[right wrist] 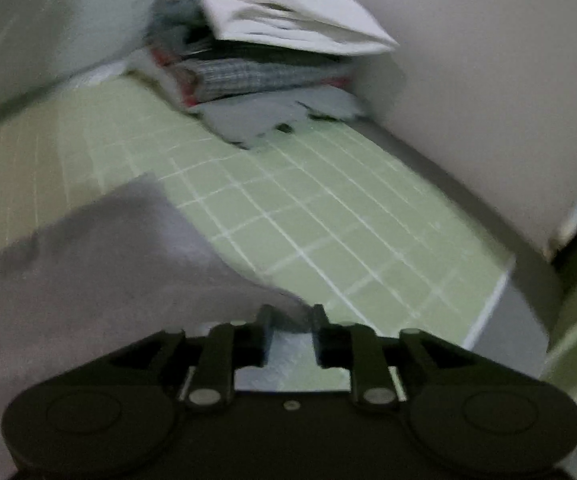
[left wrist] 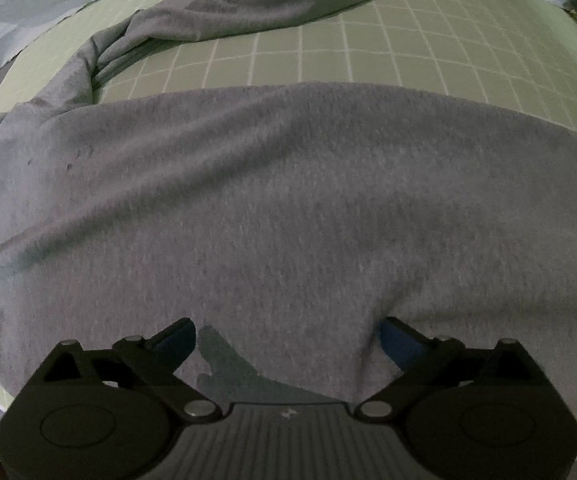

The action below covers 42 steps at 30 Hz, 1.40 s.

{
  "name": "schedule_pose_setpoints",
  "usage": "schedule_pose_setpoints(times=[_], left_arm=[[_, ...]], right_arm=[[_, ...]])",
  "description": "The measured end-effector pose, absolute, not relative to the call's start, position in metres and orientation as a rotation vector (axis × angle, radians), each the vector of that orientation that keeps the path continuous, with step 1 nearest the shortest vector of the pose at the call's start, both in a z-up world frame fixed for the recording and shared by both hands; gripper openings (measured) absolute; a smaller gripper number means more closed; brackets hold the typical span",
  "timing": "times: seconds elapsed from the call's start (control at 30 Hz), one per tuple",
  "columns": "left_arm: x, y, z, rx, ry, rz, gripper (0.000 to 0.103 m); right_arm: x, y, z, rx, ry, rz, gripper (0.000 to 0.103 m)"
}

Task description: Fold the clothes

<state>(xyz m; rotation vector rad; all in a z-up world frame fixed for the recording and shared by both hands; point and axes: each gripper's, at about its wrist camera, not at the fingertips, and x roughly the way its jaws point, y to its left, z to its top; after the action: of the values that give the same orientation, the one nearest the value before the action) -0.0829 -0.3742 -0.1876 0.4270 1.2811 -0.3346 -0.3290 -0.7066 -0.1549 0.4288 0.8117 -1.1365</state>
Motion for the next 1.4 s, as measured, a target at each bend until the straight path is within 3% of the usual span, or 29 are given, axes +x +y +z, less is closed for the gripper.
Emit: schedule_pose_setpoints(times=[0.1, 0.23, 0.27, 0.3, 0.37, 0.4, 1.1, 1.4], left_arm=[[-0.084, -0.375, -0.189, 0.439, 1.271, -0.328, 0.103], [-0.088, -0.375, -0.189, 0.443, 1.26, -0.331, 0.103], [-0.089, -0.374, -0.189, 0.446, 1.251, -0.341, 0.103], [-0.089, -0.373, -0.189, 0.443, 1.248, -0.346, 0.103], [-0.088, -0.371, -0.189, 0.425, 1.253, -0.351, 0.103], [-0.087, -0.369, -0.19, 0.415, 1.258, -0.353, 0.103], [-0.084, -0.351, -0.194, 0.335, 1.26, -0.438, 0.103], [-0.036, -0.248, -0.175, 0.222, 1.192, -0.302, 0.102]], right_arm=[[-0.345, -0.706, -0.162, 0.594, 0.754, -1.111, 0.054], [-0.338, -0.693, -0.175, 0.558, 0.771, -1.103, 0.063], [-0.333, -0.69, -0.176, 0.531, 0.784, -1.101, 0.057], [-0.329, -0.688, -0.176, 0.51, 0.789, -1.091, 0.034], [-0.323, -0.687, -0.176, 0.474, 0.807, -1.063, 0.01], [-0.32, -0.686, -0.175, 0.453, 0.821, -1.056, 0.008], [-0.291, -0.672, -0.185, 0.076, 1.047, -1.156, 0.003], [-0.269, -0.655, -0.202, -0.12, 1.132, -1.203, 0.004]])
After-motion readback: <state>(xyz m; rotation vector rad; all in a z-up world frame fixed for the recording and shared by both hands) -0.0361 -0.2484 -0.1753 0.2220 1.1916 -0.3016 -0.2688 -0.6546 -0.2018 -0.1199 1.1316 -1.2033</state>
